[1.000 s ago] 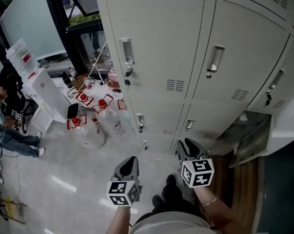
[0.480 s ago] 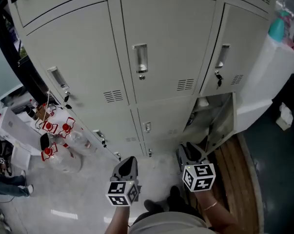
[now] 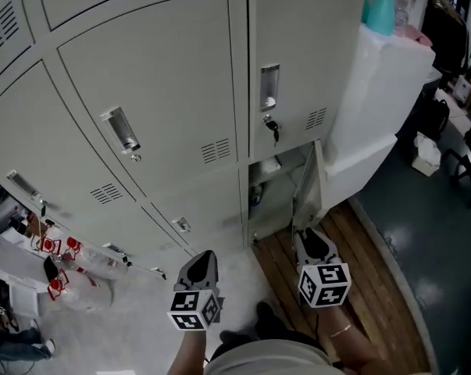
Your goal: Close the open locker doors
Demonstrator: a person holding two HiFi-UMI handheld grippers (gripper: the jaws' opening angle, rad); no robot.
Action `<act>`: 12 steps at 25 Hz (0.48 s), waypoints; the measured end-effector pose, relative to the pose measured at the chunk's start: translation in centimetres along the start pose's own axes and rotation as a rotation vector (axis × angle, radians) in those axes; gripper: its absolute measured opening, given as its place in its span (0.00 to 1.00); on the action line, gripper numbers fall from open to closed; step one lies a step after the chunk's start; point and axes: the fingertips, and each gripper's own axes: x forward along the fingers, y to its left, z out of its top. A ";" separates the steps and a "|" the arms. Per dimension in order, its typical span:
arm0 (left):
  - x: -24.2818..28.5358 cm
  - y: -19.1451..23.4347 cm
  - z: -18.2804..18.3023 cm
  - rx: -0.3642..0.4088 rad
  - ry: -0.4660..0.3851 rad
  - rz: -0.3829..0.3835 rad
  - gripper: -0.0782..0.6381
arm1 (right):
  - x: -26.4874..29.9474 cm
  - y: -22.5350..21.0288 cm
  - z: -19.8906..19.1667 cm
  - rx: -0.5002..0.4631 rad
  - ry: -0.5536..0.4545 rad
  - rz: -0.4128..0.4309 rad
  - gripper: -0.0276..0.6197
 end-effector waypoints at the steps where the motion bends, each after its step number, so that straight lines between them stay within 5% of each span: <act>1: 0.9 -0.8 0.0 0.004 0.004 -0.013 0.14 | -0.2 -1.3 0.0 0.006 -0.002 -0.015 0.18; 12: 6.2 -7.0 -0.8 0.035 0.045 -0.094 0.14 | 0.0 -9.7 -0.4 0.006 0.003 -0.082 0.18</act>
